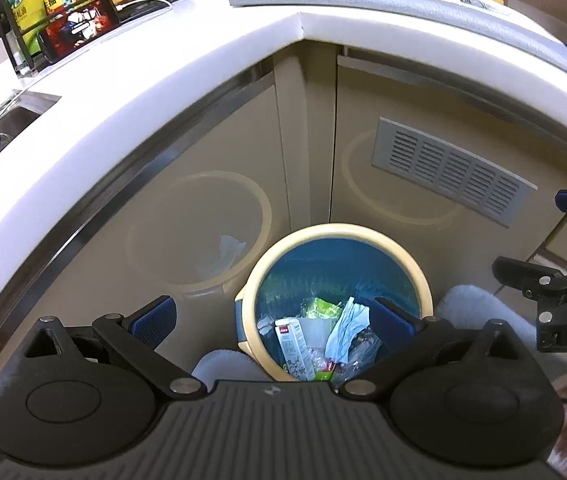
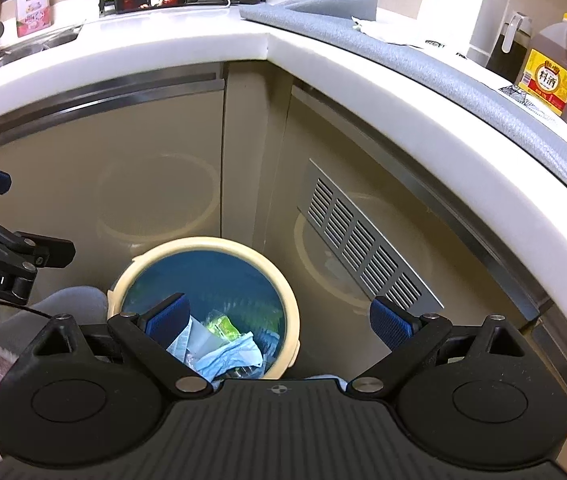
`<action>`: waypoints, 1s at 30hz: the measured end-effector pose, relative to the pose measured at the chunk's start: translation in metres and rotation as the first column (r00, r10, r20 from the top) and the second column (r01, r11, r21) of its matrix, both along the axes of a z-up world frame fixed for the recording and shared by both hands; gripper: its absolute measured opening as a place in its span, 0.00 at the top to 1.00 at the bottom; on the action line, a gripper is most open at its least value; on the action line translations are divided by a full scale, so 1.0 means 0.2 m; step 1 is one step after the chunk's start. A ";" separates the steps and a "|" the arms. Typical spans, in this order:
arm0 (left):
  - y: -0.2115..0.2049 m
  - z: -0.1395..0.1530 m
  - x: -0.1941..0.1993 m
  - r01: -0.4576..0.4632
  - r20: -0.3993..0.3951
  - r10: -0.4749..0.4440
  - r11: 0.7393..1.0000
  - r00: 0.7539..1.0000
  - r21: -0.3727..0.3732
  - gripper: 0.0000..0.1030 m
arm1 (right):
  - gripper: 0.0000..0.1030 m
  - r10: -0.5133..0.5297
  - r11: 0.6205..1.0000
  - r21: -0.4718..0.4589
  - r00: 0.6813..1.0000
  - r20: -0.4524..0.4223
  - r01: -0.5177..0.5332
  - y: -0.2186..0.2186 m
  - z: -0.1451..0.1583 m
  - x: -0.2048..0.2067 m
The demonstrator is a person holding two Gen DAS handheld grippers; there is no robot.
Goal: Collect trash
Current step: 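Raise both tools from the bin back up to the grey counter mat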
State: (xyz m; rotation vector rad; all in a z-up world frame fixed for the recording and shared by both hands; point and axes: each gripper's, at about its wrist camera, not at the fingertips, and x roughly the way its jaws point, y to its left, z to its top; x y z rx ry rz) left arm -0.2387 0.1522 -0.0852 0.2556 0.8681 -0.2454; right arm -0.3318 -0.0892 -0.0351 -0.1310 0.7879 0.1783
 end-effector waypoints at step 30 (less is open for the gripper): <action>0.13 0.40 0.30 -0.082 0.081 0.088 0.994 0.993 -0.076 0.00 | 0.00 -0.442 0.831 0.399 0.895 0.054 0.386 -0.55 0.42 1.81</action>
